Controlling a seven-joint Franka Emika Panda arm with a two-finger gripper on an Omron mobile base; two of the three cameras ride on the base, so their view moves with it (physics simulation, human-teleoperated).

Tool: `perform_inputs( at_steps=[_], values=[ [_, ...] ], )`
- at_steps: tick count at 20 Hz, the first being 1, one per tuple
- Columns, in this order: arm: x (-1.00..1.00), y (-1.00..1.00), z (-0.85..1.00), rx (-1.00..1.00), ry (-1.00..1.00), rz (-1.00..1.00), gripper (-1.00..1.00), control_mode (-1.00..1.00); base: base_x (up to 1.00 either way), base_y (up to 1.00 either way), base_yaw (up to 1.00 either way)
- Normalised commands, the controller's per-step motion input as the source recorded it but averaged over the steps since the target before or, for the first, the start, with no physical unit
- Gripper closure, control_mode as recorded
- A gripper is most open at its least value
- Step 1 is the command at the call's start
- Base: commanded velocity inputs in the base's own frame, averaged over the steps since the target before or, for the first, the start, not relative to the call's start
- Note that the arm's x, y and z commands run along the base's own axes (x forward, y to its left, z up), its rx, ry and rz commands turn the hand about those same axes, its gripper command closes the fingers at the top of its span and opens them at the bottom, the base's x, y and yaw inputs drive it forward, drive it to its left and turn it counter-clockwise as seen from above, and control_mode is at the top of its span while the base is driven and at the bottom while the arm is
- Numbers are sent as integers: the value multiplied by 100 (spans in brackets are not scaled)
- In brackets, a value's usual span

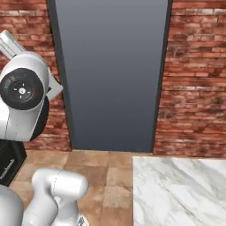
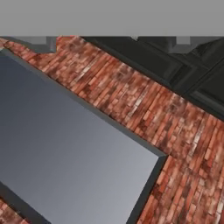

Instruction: Pick the jar and jar from the dining table and place them in the open cabinet. Close the cabinet after placing the objects.

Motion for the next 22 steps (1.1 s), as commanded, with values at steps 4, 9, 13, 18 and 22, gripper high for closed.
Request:
perform_inputs(
  at_steps=[4, 9, 13, 18, 22],
  values=[
    [0, 0, 0, 0, 0, 0, -100, 100, -57, 26, -56],
    [0, 0, 0, 0, 0, 0, -100, 100, -46, 49, -51],
    [0, 0, 0, 0, 0, 0, -100, 100, -13, 69, -49],
    [0, 0, 0, 0, 0, 0, -100, 100, 3, 80, -47],
    [0, 0, 0, 0, 0, 0, -100, 100, 13, 72, -50]
  ],
)
